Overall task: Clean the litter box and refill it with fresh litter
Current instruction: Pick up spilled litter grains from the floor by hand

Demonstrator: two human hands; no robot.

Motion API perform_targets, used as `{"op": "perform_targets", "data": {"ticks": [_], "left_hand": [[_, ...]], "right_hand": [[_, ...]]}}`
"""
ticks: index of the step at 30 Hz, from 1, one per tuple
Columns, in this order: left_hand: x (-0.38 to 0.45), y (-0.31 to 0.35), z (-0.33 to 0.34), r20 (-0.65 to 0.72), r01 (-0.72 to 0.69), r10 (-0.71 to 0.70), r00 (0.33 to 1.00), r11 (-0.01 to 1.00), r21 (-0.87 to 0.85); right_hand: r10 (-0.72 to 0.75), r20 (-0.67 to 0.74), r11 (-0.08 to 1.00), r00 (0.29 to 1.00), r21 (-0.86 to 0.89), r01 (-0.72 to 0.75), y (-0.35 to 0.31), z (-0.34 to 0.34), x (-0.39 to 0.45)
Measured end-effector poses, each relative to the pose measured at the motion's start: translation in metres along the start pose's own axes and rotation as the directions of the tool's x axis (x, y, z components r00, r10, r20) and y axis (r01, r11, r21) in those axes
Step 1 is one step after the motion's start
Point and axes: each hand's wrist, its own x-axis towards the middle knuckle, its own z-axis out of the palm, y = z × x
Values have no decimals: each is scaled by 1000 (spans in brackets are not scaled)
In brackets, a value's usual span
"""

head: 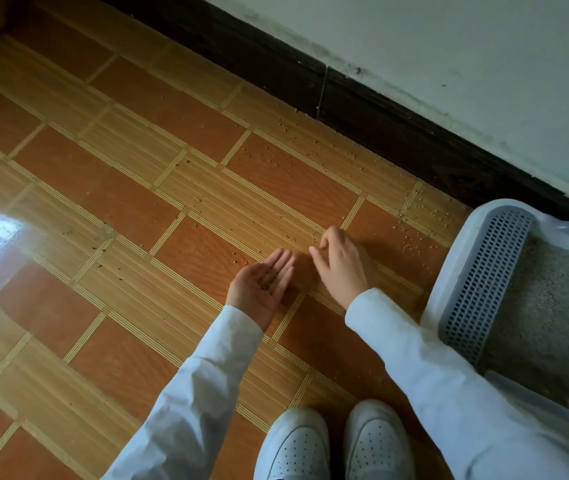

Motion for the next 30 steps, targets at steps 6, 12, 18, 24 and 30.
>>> {"op": "perform_targets", "data": {"ticks": [6, 12, 18, 24, 30], "left_hand": [[-1, 6, -4, 5, -16, 16, 1000, 999, -37], [-4, 10, -6, 6, -34, 34, 999, 997, -68], [-7, 10, 5, -31, -87, 84, 996, 989, -121], [-15, 9, 41, -39, -186, 182, 983, 961, -207], [-35, 6, 93, 46, -249, 273, 961, 925, -286]], "right_hand": [[-143, -6, 904, 990, -408, 129, 2, 15, 21], [-252, 54, 758, 966, -610, 232, -5, 22, 18], [-4, -35, 983, 999, 182, 10, -16, 4, 12], [304, 279, -164, 911, 957, -238, -61, -43, 7], [290, 400, -667, 869, 736, -117, -86, -79, -1]]}}
